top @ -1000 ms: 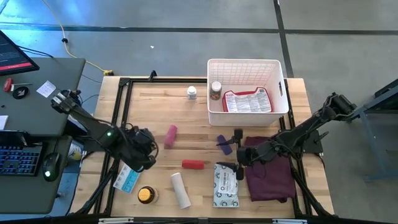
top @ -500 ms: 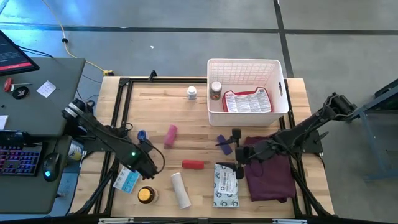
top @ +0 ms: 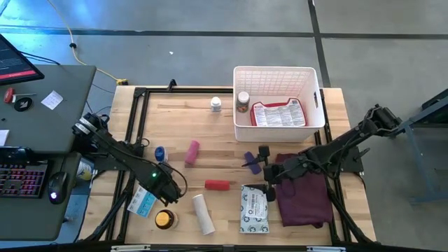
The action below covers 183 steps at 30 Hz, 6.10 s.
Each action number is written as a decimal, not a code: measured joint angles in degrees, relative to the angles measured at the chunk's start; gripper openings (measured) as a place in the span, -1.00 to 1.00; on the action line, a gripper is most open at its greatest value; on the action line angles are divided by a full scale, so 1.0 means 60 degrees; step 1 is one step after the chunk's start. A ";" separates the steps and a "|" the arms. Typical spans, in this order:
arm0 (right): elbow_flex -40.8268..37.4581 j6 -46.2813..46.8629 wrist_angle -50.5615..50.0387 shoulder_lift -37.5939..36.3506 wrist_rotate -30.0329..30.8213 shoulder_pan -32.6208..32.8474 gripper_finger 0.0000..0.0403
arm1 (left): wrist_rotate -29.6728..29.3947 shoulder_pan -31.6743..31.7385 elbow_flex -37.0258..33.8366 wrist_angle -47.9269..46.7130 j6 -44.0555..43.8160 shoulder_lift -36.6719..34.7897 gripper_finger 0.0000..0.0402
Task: Pick & place medical supplies in basket/bin
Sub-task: Put the white medicine organizer into the white container
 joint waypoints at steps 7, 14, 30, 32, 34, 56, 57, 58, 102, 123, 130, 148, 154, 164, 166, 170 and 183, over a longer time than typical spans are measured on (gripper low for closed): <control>0.0000 0.0896 -0.0522 0.0004 -0.0281 0.0482 0.58 | 0.0065 -0.0091 0.0000 0.0259 -0.0854 0.0081 0.83; 0.0000 0.1372 -0.0575 0.0007 -0.0257 0.0827 0.58 | 0.0259 -0.0153 -0.0011 0.0357 -0.0686 0.0757 0.82; -0.0004 0.1747 -0.0395 0.0007 0.0194 0.0850 0.58 | 0.0412 -0.0400 -0.0004 0.1391 0.0005 0.2093 0.64; -0.0003 0.1756 -0.0395 0.0007 0.0184 0.0850 0.58 | 0.0420 -0.0450 -0.0005 0.1200 0.0003 0.2154 0.61; -0.0003 0.1756 -0.0388 0.0007 0.0184 0.0850 0.58 | 0.0438 -0.0459 -0.0104 0.0941 -0.0009 0.2186 0.59; -0.0004 0.1661 -0.0362 0.0007 0.0250 0.0847 0.58 | 0.0970 -0.0419 -0.1027 0.0912 -0.0053 0.2169 0.48; -0.0004 0.1651 -0.0359 0.0007 0.0250 0.0847 0.58 | 0.0977 -0.0419 -0.0972 0.0813 0.0036 0.2183 0.48; -0.0004 0.1650 -0.0359 0.0007 0.0250 0.0847 0.58 | 0.0965 -0.0421 -0.0905 0.0731 0.0125 0.2191 0.48; -0.0004 0.1675 -0.0159 0.0007 0.0129 0.0837 0.58 | 0.1574 -0.0692 -0.0375 0.1425 0.0465 0.2157 0.48; -0.0004 0.1650 -0.0169 0.0007 0.0075 0.0821 0.58 | -0.0778 -0.0235 -0.0117 0.1866 0.2192 0.2058 0.48; -0.0004 0.1572 -0.0196 0.0007 0.0071 0.0821 0.58 | -0.2933 0.0213 0.0361 0.2136 0.4216 0.2123 0.47; -0.0004 -0.0016 0.1749 0.2234 0.1062 0.0821 0.58 | -0.3951 0.0863 0.3622 -0.2415 0.4534 0.2116 0.47; 0.1057 -0.1409 0.2423 0.3492 0.1827 0.0769 0.58 | -0.2609 0.0855 0.2608 -0.2573 0.4041 0.2113 0.47; 0.4195 -0.1819 -0.1203 0.5108 0.1811 0.0376 0.58 | -0.1961 0.0188 0.0611 -0.1574 0.3539 0.2113 0.47; 0.4452 -0.2034 -0.1311 0.5406 0.1718 0.0301 0.58 | -0.1961 0.0168 0.0272 -0.1021 0.3535 0.2113 0.47; 0.4759 -0.2259 -0.1306 0.5823 0.1416 0.0109 0.58 | -0.2079 0.0205 -0.0392 0.0217 0.3632 0.2109 0.47; 0.4798 -0.2323 -0.2474 0.6033 0.1840 -0.0628 0.58 | -0.3172 0.1214 -0.0816 0.2283 0.4672 0.2095 0.47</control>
